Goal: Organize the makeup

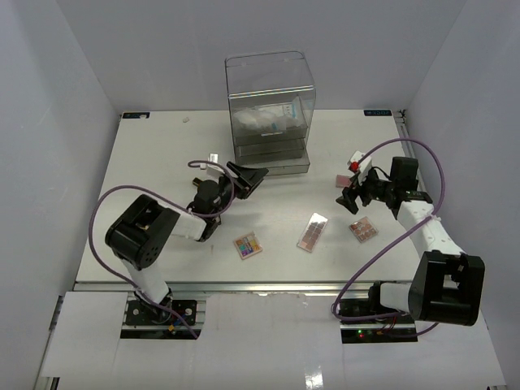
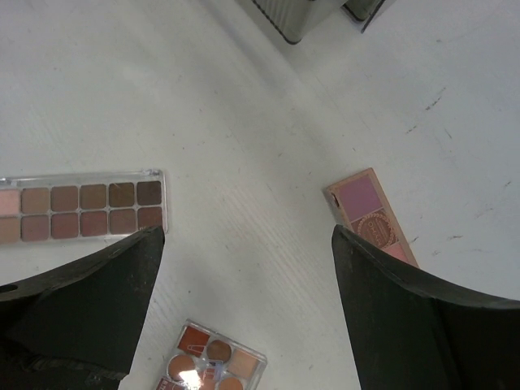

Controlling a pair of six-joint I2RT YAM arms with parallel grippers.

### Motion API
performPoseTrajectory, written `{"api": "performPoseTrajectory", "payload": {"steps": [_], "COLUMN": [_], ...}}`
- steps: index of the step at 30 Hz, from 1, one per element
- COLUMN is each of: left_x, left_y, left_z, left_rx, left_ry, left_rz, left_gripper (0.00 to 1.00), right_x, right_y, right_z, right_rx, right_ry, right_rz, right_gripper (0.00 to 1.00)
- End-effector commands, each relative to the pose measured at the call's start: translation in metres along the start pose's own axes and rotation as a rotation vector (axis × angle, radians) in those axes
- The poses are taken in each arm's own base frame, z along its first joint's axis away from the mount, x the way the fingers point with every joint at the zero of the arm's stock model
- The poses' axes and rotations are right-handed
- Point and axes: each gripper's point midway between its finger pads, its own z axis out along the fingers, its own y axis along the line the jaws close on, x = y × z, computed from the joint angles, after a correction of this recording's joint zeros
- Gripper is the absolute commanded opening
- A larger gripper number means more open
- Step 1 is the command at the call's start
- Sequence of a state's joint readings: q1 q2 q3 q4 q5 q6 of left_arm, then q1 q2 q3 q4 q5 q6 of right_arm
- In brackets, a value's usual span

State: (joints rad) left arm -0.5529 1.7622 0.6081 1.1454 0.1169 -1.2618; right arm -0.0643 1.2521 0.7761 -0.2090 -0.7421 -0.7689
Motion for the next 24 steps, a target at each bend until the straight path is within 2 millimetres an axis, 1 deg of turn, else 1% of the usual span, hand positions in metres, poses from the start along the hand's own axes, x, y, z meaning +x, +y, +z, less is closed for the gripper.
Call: {"api": "performPoseTrajectory", "payload": {"steps": [1, 3, 4, 5, 6, 7, 8, 10, 11, 12, 14, 16, 17, 18, 20, 22, 24], "left_x": [0.009, 0.005, 0.003, 0.000, -0.004, -0.007, -0.012, -0.019, -0.021, -0.022, -0.021, -0.026, -0.029, -0.033, -0.032, -0.034, -0.033], "left_y": [-0.020, -0.030, -0.036, -0.041, -0.043, -0.049, -0.062, -0.074, -0.076, -0.071, -0.054, -0.042, -0.038, -0.038, -0.032, -0.039, -0.043], "left_z": [-0.035, -0.051, -0.056, -0.060, -0.063, -0.066, -0.068, -0.069, -0.070, -0.073, -0.080, -0.086, -0.088, -0.090, -0.096, -0.094, -0.093], "left_rx": [0.004, -0.001, 0.003, -0.002, -0.019, -0.023, -0.012, -0.040, -0.057, -0.089, -0.168, -0.213, -0.228, -0.232, -0.233, -0.218, -0.205], "left_ry": [0.081, 0.093, 0.099, 0.107, 0.118, 0.127, 0.135, 0.192, 0.220, 0.254, 0.333, 0.340, 0.332, 0.310, 0.307, 0.304, 0.306], "left_rz": [0.134, 0.238, 0.293, 0.351, 0.412, 0.473, 0.542, 0.697, 0.756, 0.798, 0.864, 0.929, 0.955, 0.972, 0.997, 1.004, 1.004], "left_gripper": [0.74, 0.77, 0.80, 0.83, 0.85, 0.87, 0.87, 0.87, 0.87, 0.88, 0.89, 0.89, 0.89, 0.89, 0.89, 0.89, 0.89], "right_x": [0.009, 0.010, 0.015, 0.019, 0.023, 0.026, 0.028, 0.027, 0.026, 0.026, 0.024, 0.028, 0.027, 0.025, 0.026, 0.028, 0.028], "right_y": [0.003, 0.010, 0.021, 0.028, 0.030, 0.032, 0.033, 0.038, 0.042, 0.050, 0.069, 0.098, 0.110, 0.117, 0.132, 0.146, 0.156], "right_z": [-0.005, -0.006, -0.009, -0.011, -0.012, -0.012, -0.012, -0.012, -0.011, -0.012, -0.015, -0.015, -0.015, -0.013, -0.010, -0.004, 0.003], "right_rx": [-0.061, -0.125, -0.173, -0.203, -0.213, -0.222, -0.229, -0.261, -0.287, -0.321, -0.397, -0.494, -0.528, -0.546, -0.584, -0.638, -0.684], "right_ry": [0.065, 0.074, 0.095, 0.114, 0.134, 0.152, 0.165, 0.170, 0.164, 0.152, 0.117, 0.065, 0.036, 0.013, -0.001, 0.008, 0.025], "right_rz": [-0.130, -0.199, -0.207, -0.223, -0.249, -0.271, -0.283, -0.304, -0.323, -0.339, -0.367, -0.490, -0.561, -0.639, -0.738, -0.797, -0.853], "right_gripper": [0.90, 0.90, 0.90, 0.90, 0.90, 0.90, 0.90, 0.90, 0.90, 0.90, 0.90, 0.90, 0.90, 0.90, 0.90, 0.90, 0.90]}}
